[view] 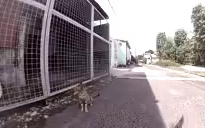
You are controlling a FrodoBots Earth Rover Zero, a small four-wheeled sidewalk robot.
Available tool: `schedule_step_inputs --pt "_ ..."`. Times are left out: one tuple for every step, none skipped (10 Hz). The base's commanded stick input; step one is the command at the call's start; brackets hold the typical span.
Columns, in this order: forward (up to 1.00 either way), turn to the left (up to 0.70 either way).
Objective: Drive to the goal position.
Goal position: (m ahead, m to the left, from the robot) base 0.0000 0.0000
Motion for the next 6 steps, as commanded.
schedule_step_inputs --pt "0.00 0.00" --pt "0.00 0.00" --pt "-0.22 0.00" --pt "-0.50 0.00" --pt "-0.78 0.00" --pt "-0.44 0.00"
